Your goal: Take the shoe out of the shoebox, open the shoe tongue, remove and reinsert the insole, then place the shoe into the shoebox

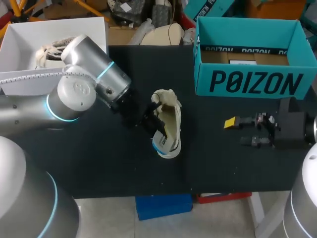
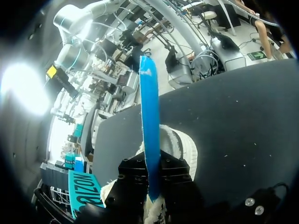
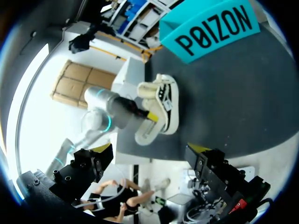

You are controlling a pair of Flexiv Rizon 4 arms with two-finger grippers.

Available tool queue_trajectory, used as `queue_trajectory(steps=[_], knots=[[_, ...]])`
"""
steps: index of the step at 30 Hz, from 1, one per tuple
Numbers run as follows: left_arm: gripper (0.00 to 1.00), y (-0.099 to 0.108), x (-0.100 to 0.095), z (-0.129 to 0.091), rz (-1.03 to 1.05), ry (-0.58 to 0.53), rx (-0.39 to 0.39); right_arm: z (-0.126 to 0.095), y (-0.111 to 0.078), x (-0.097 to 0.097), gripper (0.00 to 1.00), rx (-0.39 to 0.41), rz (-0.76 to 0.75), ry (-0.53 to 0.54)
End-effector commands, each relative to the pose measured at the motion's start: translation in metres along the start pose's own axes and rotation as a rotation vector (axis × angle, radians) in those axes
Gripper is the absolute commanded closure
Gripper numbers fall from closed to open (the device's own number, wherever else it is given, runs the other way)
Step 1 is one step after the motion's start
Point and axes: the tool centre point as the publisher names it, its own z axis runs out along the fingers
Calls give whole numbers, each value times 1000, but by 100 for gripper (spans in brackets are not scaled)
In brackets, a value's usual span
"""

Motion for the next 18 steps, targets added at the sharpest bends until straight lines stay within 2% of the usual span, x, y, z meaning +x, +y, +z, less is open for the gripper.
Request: queue_trajectory(steps=[1, 3, 4, 5, 6, 7, 8, 11, 14, 18], knots=[[71, -7, -1, -2, 3, -8, -21, 0, 0, 1, 0, 1, 1, -2], [52, -11, -2, -5, 9, -16, -29, 0, 0, 1, 0, 1, 1, -2], [45, -13, -3, -6, 10, -18, -30, 0, 0, 1, 0, 1, 1, -2], [43, -15, -3, -7, 14, -23, -31, 0, 0, 1, 0, 1, 1, -2], [44, -18, -4, -8, 16, -24, -31, 0, 0, 1, 0, 1, 1, -2], [53, -20, -4, -9, 25, -19, -32, 0, 0, 1, 0, 1, 1, -2], [58, -23, -4, -10, 36, -12, -36, 0, 0, 1, 0, 1, 1, -2], [60, -30, -5, -11, 41, -18, -32, 0, 0, 1, 0, 1, 1, -2], [67, -38, -7, -13, 50, -19, -31, 0, 0, 1, 0, 1, 1, -2], [67, -46, -7, -14, 60, -15, -31, 0, 0, 1, 0, 1, 1, -2]])
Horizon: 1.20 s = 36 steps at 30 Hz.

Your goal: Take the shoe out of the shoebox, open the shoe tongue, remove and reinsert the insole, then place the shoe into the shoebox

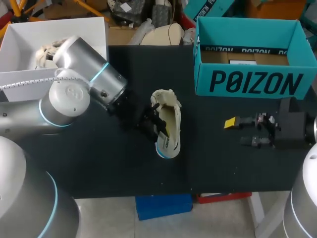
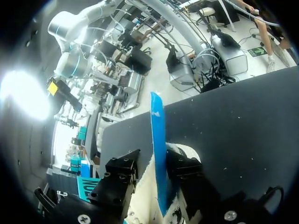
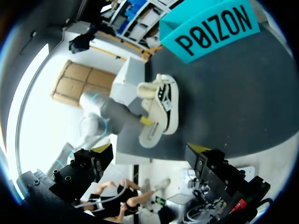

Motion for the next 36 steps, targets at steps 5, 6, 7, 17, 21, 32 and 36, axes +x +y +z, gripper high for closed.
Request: queue_trajectory(steps=[5, 6, 7, 17, 21, 32, 36], knots=[[66, -22, 1, -7, 10, 3, -9, 0, 0, 1, 0, 1, 1, -3], [67, -23, 1, -7, 10, 1, -8, 0, 0, 1, 0, 1, 1, -3], [67, -24, 1, -7, 10, -1, -7, 0, 0, 1, 0, 1, 1, -3], [100, -27, 7, -6, -6, 9, 11, 0, 0, 1, 0, 1, 1, -3], [100, -21, 7, -5, -14, 3, 10, 0, 0, 1, 0, 1, 1, -3], [100, 9, 7, -3, -29, -27, -47, 0, 0, 1, 0, 1, 1, -3], [100, 18, 7, -3, -29, -28, -65, 0, 0, 1, 0, 1, 1, -3]])
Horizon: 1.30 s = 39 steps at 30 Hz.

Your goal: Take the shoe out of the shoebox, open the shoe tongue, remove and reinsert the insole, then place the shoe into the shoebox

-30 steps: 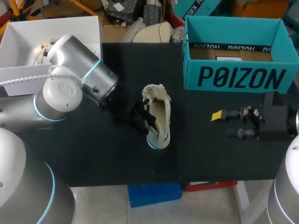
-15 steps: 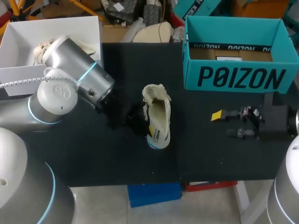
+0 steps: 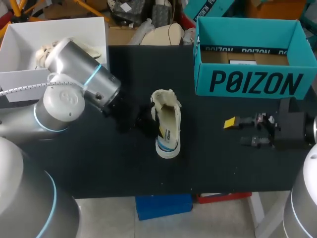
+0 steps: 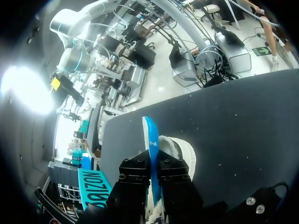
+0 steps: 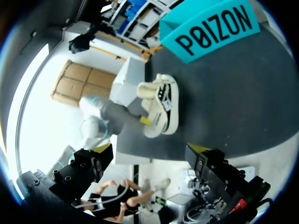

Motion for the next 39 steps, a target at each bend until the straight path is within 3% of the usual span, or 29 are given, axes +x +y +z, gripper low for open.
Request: queue_trajectory(steps=[1, 16, 39], knots=[[100, 8, -1, 5, -6, -5, -11, 0, 0, 1, 0, 1, 1, -3], [100, 22, -5, -2, 28, 59, -163, 0, 0, 1, 0, 1, 1, -3], [100, 41, 13, 9, -29, 63, -191, 0, 0, 1, 0, 1, 1, -3]])
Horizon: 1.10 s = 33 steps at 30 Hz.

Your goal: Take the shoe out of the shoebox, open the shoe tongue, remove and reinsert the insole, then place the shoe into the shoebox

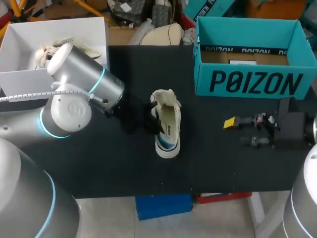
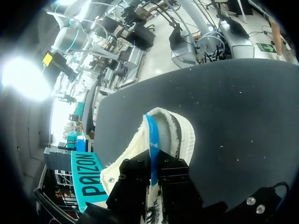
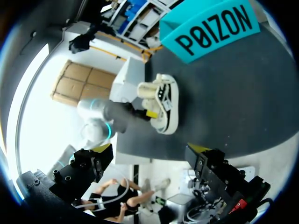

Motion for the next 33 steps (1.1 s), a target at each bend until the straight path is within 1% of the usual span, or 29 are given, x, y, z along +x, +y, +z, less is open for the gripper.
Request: queue_trajectory(steps=[1, 9, 16, 17, 18, 19, 21, 22, 23, 24, 25, 27, 30, 33], knots=[[100, 4, 1, 5, 23, 22, -10, -1, 0, 1, 0, 1, 1, -2], [100, 3, 8, 12, 110, 150, 6, -1, 0, 1, 0, 1, 1, -2], [99, -1, 19, 26, 106, 183, 26, -1, 0, 1, 0, 1, 1, -2], [95, 0, 20, 27, 103, 186, 27, -1, 0, 1, 0, 1, 1, -2], [75, 0, 21, 27, 102, 187, 27, -1, 0, 1, 0, 1, 1, -2], [63, -1, 21, 26, 100, 188, 27, -1, 0, 1, 0, 1, 1, -2], [50, -2, 19, 19, 95, 183, 28, -1, 0, 1, 0, 1, 1, -2], [35, -2, 17, 14, 94, 177, 26, -1, 0, 1, 0, 1, 1, -2], [23, -2, 15, 10, 95, 176, 25, -1, 0, 1, 0, 1, 1, -2], [17, -3, 13, 4, 95, 175, 25, -1, 0, 1, 0, 1, 1, -2], [13, -3, 11, -2, 97, 173, 23, -1, 0, 1, 0, 1, 1, -2], [7, -5, 6, -13, 83, 167, 28, -1, 0, 1, 0, 1, 1, -2], [6, -5, -1, -26, 95, 160, 14, -1, 0, 1, 0, 1, 1, -2], [9, -6, -10, -34, 95, 130, 5, -1, 0, 1, 0, 1, 1, -2]])
